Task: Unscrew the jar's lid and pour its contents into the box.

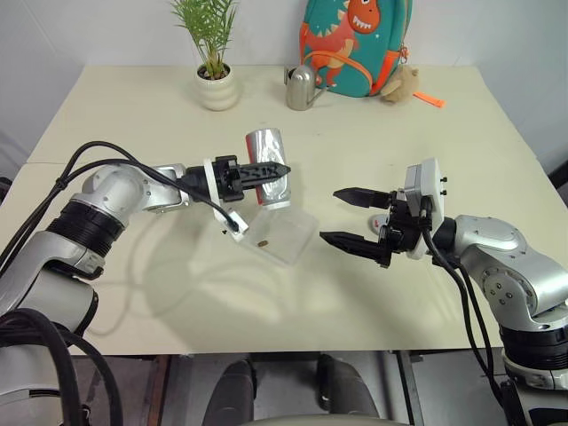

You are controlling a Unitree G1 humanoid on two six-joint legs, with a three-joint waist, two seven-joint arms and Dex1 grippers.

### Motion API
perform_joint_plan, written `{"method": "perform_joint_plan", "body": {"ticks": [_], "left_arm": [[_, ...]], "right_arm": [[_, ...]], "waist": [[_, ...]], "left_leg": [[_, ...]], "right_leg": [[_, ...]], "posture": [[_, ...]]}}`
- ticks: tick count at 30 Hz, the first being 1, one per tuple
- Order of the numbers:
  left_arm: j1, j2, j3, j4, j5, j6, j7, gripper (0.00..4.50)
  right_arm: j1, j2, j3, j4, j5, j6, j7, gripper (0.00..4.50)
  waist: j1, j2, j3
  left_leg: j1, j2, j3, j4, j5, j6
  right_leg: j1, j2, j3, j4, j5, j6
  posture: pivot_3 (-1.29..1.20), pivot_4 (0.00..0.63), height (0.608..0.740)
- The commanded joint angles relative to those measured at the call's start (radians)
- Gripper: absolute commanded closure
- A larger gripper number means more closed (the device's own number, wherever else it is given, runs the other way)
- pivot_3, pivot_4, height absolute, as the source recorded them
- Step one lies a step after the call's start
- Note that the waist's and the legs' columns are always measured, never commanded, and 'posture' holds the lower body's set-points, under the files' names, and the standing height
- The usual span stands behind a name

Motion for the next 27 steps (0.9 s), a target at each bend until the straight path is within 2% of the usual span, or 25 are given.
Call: {"method": "perform_joint_plan", "body": {"ticks": [1,3,6,9,12,15,18,22,27], "left_arm": [[0.067,-0.01,0.108,0.052,-0.519,-0.06,-0.336,2.57],[0.142,-0.022,0.173,0.002,-0.79,0.052,-0.553,2.57],[0.249,-0.056,0.315,-0.109,-1.11,0.331,-0.778,2.57],[0.34,-0.094,0.48,-0.212,-1.354,0.664,-0.869,2.57],[0.438,-0.127,0.641,-0.293,-1.54,0.925,-0.888,2.57],[0.528,-0.165,0.791,-0.357,-1.642,1.073,-0.845,2.57],[0.613,-0.189,0.89,-0.379,-1.652,1.102,-0.829,2.57],[0.7,-0.209,0.956,-0.354,-1.573,1.035,-0.799,2.57],[0.739,-0.246,0.998,-0.254,-1.532,0.939,-0.831,2.57]], "right_arm": [[-0.007,-0.005,-0.02,-0.015,0.017,-0.013,0.019,0.02],[-0.007,-0.009,-0.023,-0.014,0.017,-0.012,0.027,0.02],[-0.015,-0.015,-0.021,-0.006,0.012,-0.016,0.044,0.02],[-0.023,-0.018,-0.015,-0.002,-0.003,-0.031,0.06,0.02],[-0.029,-0.011,-0.001,0.005,-0.041,-0.078,0.074,0.02],[-0.012,0.0,0.012,-0.009,-0.071,-0.127,0.088,0.02],[0.009,0.001,0.025,-0.028,-0.081,-0.139,0.094,0.02],[0.027,-0.002,0.037,-0.038,-0.086,-0.143,0.093,0.02],[0.017,0.007,0.046,-0.03,-0.089,-0.136,0.085,0.02]], "waist": [[-0.004,0.0,0.0],[-0.007,0.0,0.0],[-0.012,0.0,0.0],[-0.021,0.0,0.0],[-0.03,0.0,0.0],[-0.033,0.0,0.0],[-0.029,-0.002,-0.001],[-0.022,-0.004,-0.002],[-0.017,-0.007,-0.004]], "left_leg": [[0.001,0.0,0.001,0.0,0.0,0.0],[0.001,0.0,0.001,0.0,0.0,0.0],[0.001,0.0,0.001,0.001,0.0,0.0],[0.001,0.0,0.001,0.004,0.0,0.0],[0.003,0.0,0.001,0.004,0.0,0.0],[0.004,0.0,0.001,0.004,0.0,0.001],[0.005,0.0,0.001,0.005,0.0,0.0],[0.004,0.0,0.001,0.005,0.0,0.0],[0.005,0.0,0.001,0.005,0.0,0.0]], "right_leg": [[0.0,0.0,0.0,0.0,0.0,0.0],[0.0,0.0,0.001,0.001,0.0,0.0],[0.001,0.0,0.001,0.002,0.0,0.0],[0.001,0.0,0.002,0.004,0.0,0.0],[0.002,0.0,0.002,0.005,0.0,0.0],[0.002,0.0,0.003,0.007,0.0,0.0],[0.002,0.0,0.003,0.008,0.0,-0.001],[0.002,0.0,0.003,0.008,0.0,-0.001],[0.003,0.0,0.003,0.002,0.001,-0.003]], "posture": [[0.0,0.15,0.74],[0.0,0.15,0.74],[0.0,0.15,0.74],[0.0,0.15,0.74],[0.0,0.15,0.74],[0.0,0.15,0.74],[0.0,0.15,0.74],[0.0,0.15,0.74],[0.0,0.15,0.74]]}}
